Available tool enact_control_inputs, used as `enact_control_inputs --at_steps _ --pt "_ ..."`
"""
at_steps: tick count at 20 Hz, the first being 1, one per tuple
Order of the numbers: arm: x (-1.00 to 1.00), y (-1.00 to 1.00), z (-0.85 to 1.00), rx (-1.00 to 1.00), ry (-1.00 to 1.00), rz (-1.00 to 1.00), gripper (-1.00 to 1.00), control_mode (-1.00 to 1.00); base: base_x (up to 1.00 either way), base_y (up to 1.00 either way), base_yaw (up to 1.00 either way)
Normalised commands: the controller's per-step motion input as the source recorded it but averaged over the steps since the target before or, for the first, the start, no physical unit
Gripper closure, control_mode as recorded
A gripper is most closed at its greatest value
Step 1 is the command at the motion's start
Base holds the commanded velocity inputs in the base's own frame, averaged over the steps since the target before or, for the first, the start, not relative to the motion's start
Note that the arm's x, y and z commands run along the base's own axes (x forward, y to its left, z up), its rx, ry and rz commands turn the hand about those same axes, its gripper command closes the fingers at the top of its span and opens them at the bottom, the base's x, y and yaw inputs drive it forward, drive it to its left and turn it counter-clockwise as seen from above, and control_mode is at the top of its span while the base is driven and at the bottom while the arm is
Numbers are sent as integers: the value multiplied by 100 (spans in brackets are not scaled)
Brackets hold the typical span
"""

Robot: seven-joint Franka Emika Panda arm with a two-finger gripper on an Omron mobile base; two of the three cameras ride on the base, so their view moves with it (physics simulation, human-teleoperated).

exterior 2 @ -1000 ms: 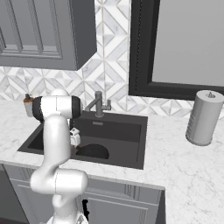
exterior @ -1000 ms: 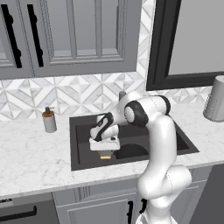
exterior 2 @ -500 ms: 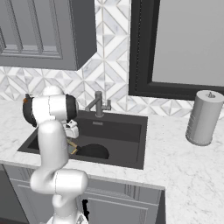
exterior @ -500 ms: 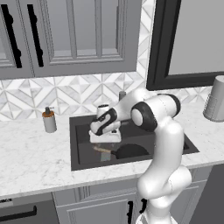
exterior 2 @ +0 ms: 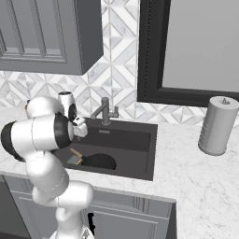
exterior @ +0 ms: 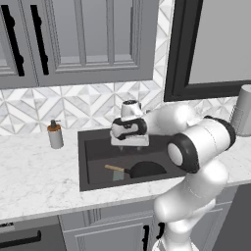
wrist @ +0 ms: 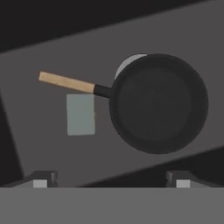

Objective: Pick the pan and sponge and place them into the sink. Then turn on the water.

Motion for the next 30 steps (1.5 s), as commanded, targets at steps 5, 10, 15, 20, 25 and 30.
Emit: enact_control_inputs --at_steps 5,10,15,20,25,30 --pt "-26 -25 98 0 -4 0 -100 -100 0 0 0" --pt "-28 -24 52 0 -1 0 -100 -100 0 0 0" --pt "0 -69 4 17 0 0 -100 -100 0 0 0" --pt "0 -86 0 24 0 6 -100 -100 0 0 0" --pt "1 -77 0 20 1 8 -100 -100 0 0 0" --pt "0 -11 0 2 0 1 -100 -100 0 0 0"
